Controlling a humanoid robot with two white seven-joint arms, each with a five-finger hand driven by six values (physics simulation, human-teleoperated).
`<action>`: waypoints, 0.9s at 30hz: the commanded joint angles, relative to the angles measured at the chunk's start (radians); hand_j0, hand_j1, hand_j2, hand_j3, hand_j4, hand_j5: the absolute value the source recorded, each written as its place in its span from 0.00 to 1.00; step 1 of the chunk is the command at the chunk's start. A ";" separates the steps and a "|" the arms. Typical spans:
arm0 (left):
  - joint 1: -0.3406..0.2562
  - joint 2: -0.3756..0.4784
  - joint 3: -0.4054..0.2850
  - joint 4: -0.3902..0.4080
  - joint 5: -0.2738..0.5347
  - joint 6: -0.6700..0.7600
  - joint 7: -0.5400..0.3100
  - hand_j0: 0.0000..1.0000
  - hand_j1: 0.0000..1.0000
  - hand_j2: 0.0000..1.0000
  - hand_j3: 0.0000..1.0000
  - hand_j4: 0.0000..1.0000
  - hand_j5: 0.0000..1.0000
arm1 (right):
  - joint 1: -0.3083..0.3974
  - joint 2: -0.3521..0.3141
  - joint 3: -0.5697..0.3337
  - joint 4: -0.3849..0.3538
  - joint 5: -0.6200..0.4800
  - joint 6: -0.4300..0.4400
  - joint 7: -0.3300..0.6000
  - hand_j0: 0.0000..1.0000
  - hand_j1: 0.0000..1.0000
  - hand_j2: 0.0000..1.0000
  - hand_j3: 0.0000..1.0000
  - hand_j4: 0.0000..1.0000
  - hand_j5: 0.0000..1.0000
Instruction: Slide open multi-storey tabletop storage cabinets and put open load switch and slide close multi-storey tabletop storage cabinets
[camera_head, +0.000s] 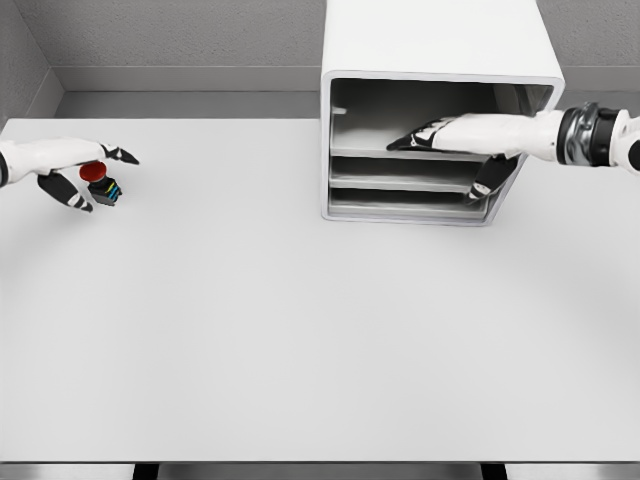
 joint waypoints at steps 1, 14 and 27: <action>-0.002 -0.001 0.000 0.005 0.003 0.002 0.001 0.77 0.77 0.77 0.77 0.77 0.77 | 0.000 -0.004 0.015 -0.041 -0.041 -0.019 0.005 1.00 1.00 1.00 1.00 1.00 1.00; 0.002 0.010 -0.001 0.008 0.009 0.002 0.001 0.51 0.51 0.51 0.51 0.51 0.51 | 0.002 -0.089 0.013 -0.202 -0.048 -0.024 0.005 1.00 1.00 1.00 1.00 1.00 1.00; 0.000 0.013 0.003 -0.029 0.020 0.002 0.001 0.44 0.44 0.44 0.44 0.44 0.44 | 0.018 -0.394 0.032 -0.320 -0.268 -0.217 0.005 1.00 1.00 1.00 1.00 1.00 1.00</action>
